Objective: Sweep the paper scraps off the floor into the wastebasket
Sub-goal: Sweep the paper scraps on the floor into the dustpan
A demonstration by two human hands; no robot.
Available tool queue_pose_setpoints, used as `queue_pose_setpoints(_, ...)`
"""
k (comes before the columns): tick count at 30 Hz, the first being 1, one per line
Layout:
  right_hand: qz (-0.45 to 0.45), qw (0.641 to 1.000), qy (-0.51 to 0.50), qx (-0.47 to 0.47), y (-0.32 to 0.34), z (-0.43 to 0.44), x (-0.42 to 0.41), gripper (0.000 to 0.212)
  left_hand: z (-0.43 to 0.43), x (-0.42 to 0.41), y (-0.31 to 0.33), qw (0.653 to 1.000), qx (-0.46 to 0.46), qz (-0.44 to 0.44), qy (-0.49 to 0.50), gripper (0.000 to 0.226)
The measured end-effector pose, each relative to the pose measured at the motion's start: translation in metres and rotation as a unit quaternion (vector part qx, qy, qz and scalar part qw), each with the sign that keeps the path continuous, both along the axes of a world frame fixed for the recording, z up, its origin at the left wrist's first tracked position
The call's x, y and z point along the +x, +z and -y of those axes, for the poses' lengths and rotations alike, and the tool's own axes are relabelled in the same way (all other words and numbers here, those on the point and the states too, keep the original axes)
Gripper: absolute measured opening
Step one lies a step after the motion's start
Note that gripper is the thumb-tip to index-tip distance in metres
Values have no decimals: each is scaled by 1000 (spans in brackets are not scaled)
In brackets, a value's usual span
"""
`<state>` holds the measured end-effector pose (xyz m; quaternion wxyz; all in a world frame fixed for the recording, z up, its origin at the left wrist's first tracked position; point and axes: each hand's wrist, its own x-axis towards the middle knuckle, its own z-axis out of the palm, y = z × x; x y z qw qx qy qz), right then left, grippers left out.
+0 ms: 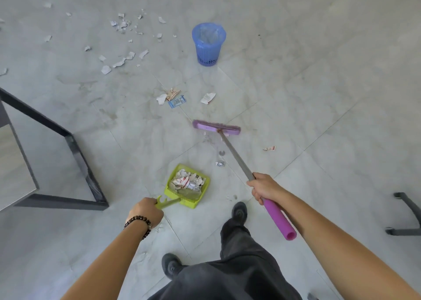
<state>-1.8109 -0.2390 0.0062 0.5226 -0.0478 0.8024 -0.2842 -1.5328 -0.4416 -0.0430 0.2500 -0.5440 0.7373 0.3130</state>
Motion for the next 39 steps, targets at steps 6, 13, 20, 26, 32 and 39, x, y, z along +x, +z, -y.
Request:
queue_pose_setpoints(6,-50,997,61,6,-49,49,-129,22,-21,-66,2,998,-3,9,60,25)
queue_pose_setpoints(13,-48,969,211,121,-91,47,-183,45,-44,-123,0,997,-3,32,75,22)
queue_pose_setpoints(20,-23,964,209,160,-61,-83,-160,51,-24,-143,3,998,-14,48,24,17)
queue_pose_setpoints(26,-4,987,103,121,-24,-131,-150,36,-11,-152,16,998,0,51,-47,17)
queue_pose_setpoints(32,-65,991,11,116,-29,-92,-170,21,-8,-160,14,991,8,67,-111,24)
queue_pose_setpoints(39,-44,983,-91,153,-64,-33,-182,31,10,-164,3,993,12,64,-97,20)
